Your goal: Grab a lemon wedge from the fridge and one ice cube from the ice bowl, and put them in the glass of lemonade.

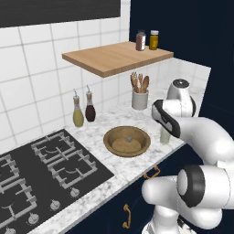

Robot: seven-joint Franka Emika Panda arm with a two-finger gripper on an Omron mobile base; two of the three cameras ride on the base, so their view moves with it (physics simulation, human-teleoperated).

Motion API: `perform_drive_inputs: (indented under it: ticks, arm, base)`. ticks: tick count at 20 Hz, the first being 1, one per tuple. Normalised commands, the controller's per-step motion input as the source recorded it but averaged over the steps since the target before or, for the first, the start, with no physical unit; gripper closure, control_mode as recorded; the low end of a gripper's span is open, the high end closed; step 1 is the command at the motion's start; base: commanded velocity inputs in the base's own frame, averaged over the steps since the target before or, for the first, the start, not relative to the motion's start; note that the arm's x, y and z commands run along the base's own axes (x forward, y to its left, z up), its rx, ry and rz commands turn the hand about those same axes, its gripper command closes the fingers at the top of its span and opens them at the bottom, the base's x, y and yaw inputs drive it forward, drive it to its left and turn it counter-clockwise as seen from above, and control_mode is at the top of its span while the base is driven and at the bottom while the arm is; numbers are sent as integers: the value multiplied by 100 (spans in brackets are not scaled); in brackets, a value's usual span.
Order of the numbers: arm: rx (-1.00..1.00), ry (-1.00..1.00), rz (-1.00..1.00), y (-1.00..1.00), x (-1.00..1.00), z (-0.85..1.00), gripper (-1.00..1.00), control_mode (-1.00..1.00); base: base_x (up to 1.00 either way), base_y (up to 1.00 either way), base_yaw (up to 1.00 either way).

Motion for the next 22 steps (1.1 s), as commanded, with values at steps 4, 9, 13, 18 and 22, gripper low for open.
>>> perform_drive_inputs:
  ticks: [4,9,13,18,22]
  arm:
    - [7,0,-3,-24,10,-14,100,-100]
    - [3,0,0,0,3,-16,100,-100]
    - [0,0,0,0,0,-15,100,-100]
    - [0,0,0,0,0,-7,100,-100]
    - [0,0,0,0,0,-7,100,-100]
  base:
    - [0,0,0]
    - [0,0,0]
    - [0,0,0]
    - [0,0,0]
    - [0,0,0]
